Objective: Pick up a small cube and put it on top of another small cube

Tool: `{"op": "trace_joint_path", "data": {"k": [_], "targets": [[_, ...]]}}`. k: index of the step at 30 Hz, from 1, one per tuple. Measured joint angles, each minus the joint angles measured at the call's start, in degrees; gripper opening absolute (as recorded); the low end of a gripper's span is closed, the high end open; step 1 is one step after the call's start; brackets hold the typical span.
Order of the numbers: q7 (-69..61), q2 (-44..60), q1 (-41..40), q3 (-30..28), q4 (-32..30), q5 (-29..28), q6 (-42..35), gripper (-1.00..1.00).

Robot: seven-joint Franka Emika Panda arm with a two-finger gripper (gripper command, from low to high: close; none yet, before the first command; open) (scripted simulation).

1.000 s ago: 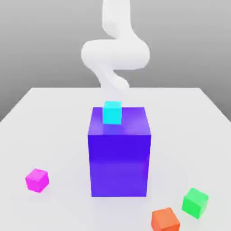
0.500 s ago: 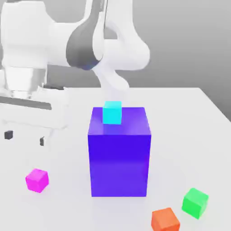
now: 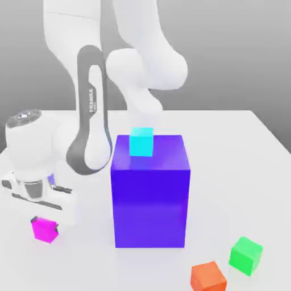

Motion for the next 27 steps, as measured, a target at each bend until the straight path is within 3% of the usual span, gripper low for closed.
{"op": "trace_joint_path", "data": {"k": [4,10,27], "targets": [[0.63,-1.17,0.62,-0.79,-0.28,-0.79,-0.94,-1.0],[7.48,-10.82,4.67,-5.05,-1.22,-9.26,-9.81,-1.0],[37.63,-11.69,35.73,17.81,7.43,-17.7,-19.0,-1.0]]}}
